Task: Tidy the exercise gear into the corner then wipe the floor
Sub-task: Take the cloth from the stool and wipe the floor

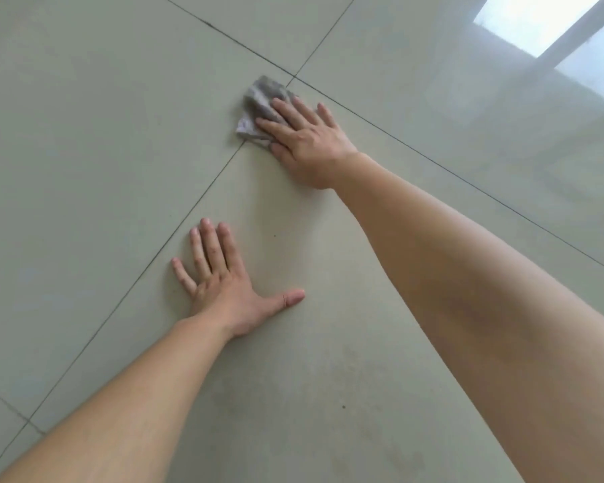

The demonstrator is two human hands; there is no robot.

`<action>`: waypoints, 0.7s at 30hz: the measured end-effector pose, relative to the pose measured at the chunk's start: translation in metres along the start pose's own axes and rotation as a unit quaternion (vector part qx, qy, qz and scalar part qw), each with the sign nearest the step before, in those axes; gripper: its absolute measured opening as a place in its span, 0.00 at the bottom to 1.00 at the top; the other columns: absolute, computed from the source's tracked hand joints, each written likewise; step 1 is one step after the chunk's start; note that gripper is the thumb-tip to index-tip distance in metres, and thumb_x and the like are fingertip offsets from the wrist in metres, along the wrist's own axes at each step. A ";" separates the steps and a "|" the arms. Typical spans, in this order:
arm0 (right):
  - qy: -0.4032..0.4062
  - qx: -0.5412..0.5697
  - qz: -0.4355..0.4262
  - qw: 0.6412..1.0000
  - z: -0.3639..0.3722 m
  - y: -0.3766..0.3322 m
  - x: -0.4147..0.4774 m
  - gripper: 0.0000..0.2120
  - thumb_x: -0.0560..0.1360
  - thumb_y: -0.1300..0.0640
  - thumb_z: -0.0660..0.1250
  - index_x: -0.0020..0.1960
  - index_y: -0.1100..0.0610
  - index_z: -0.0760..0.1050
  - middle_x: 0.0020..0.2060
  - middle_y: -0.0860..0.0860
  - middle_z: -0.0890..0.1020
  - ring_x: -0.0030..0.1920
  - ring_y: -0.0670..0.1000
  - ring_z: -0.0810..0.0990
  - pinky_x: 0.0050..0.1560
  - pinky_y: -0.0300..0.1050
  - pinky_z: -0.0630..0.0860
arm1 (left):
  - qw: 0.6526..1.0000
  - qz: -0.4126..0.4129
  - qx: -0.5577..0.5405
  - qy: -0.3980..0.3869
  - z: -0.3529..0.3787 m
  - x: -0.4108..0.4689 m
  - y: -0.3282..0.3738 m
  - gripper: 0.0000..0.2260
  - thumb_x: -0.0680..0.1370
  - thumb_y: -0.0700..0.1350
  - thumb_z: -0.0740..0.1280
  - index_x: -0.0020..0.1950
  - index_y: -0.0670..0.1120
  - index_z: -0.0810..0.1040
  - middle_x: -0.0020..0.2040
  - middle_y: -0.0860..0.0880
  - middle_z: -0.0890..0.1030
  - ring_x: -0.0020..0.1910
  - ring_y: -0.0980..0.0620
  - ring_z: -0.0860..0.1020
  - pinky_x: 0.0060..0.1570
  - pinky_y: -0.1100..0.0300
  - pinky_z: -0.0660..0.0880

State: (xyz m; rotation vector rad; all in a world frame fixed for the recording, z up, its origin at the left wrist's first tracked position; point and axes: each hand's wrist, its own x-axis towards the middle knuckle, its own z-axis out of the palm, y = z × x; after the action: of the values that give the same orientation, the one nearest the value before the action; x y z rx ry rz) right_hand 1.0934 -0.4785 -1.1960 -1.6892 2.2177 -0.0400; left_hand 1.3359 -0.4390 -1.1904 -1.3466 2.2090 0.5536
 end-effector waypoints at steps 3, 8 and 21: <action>0.015 0.039 0.155 0.987 -0.015 0.048 0.008 0.25 0.84 0.42 0.45 0.80 0.41 0.51 0.82 0.48 0.47 0.81 0.53 0.42 0.78 0.62 0.39 | 1.000 0.007 0.001 -0.006 -0.004 -0.001 -0.001 0.65 0.56 0.84 0.53 0.68 0.45 0.18 0.72 0.46 0.19 0.70 0.47 0.19 0.68 0.38 0.27; 0.027 0.065 0.149 0.986 0.009 0.036 -0.056 0.25 0.84 0.44 0.47 0.81 0.42 0.53 0.82 0.52 0.48 0.81 0.58 0.42 0.79 0.60 0.42 | 1.000 0.010 -0.026 0.005 -0.003 0.003 0.000 0.43 0.77 0.70 0.47 0.77 0.45 0.29 0.75 0.46 0.25 0.74 0.48 0.24 0.71 0.37 0.31; 0.032 0.055 0.255 0.965 0.009 0.118 -0.153 0.25 0.84 0.42 0.47 0.80 0.38 0.50 0.82 0.47 0.46 0.81 0.53 0.42 0.78 0.61 0.39 | 0.999 -0.006 -0.017 0.042 0.006 0.007 -0.001 0.35 0.81 0.62 0.47 0.79 0.45 0.34 0.78 0.46 0.30 0.76 0.49 0.29 0.71 0.39 0.33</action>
State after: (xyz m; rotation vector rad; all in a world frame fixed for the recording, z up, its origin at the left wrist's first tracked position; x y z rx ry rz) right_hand 1.0207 -0.2991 -1.1921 -1.0319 2.5784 -0.0874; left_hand 1.3358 -0.4408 -1.1997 -1.4248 2.2669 0.5414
